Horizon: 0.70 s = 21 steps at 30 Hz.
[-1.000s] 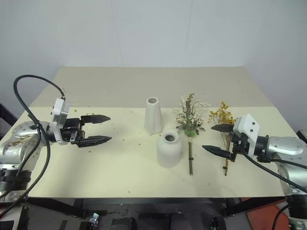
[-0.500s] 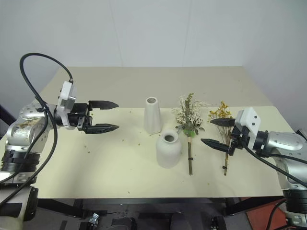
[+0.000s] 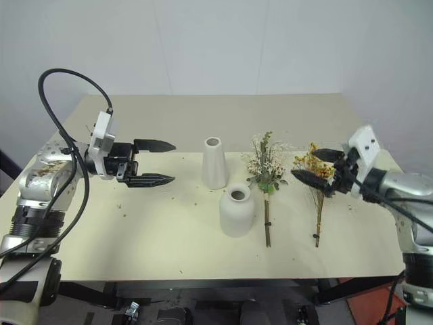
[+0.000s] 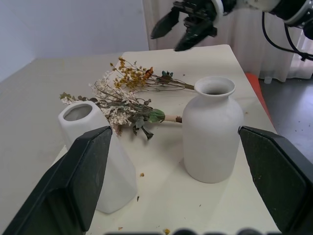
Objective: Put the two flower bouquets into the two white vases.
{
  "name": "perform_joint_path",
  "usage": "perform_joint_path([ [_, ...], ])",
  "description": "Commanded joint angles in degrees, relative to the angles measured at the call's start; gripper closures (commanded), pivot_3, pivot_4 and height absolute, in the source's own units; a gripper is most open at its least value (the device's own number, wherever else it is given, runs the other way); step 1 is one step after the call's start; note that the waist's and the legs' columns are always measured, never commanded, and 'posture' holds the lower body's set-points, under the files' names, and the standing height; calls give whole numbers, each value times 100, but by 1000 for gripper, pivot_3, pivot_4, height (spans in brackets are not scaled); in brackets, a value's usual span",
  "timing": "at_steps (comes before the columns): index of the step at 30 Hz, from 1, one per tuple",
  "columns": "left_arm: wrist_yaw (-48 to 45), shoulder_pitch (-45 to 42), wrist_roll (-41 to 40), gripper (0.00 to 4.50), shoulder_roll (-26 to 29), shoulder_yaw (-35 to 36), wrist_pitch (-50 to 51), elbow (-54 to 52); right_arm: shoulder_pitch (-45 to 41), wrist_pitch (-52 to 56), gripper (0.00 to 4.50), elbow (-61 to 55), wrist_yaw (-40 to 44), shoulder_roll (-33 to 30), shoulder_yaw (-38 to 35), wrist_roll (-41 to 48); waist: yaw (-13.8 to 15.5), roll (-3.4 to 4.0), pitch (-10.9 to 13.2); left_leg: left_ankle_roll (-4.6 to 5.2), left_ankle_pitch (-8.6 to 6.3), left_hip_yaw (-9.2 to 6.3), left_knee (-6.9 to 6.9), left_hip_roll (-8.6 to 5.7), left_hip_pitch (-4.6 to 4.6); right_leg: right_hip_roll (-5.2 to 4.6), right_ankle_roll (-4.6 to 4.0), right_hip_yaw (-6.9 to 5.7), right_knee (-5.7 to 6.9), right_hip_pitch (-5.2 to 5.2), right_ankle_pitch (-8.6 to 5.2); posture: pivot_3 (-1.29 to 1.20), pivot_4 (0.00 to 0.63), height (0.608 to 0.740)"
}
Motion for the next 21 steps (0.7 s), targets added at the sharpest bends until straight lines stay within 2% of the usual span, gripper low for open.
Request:
perform_joint_path([
  [1, -25, -342, -50, 0, -52, -30, 97, -168, -681, 1667, 21, -297, -536, -422, 175, 122, 14, 0, 0, 0, 0, 0, 0, -1, -6, -2, 0, 0, -2, -4, 0, 0, 150, 740],
  [6, -37, -625, -43, 0, -143, -104, 243, -114, -2002, 3976, 21, 352, -722, -752, 1196, -18, 0, 0, 0, 1, -1, 0, -1, -1, -13, -3, -1, -2, -7, -9, 0, 0, 150, 740],
  [10, 151, -970, 95, 0, -224, -255, 504, -58, -2747, 4863, 21, 1148, -595, -861, 2142, -206, 3, 0, 0, 2, -1, 1, 0, -2, -17, -4, -1, -2, -8, -13, 0, 0, 150, 740],
  [16, 174, -1462, 320, 0, -361, -556, 753, 116, -3432, 4816, 21, 2382, -256, -830, 3196, -598, 3, 1, 1, 2, -1, 1, 0, -5, -38, -8, 4, -2, -20, -27, 3, 0, 150, 740],
  [21, 73, -1728, 422, 0, -488, -674, 720, 355, -3663, 4546, 21, 3167, 182, -669, 3969, -951, -13, 1, 1, 3, -1, 1, 0, -5, -40, -6, 5, -3, -19, -32, 3, 0, 150, 740],
])
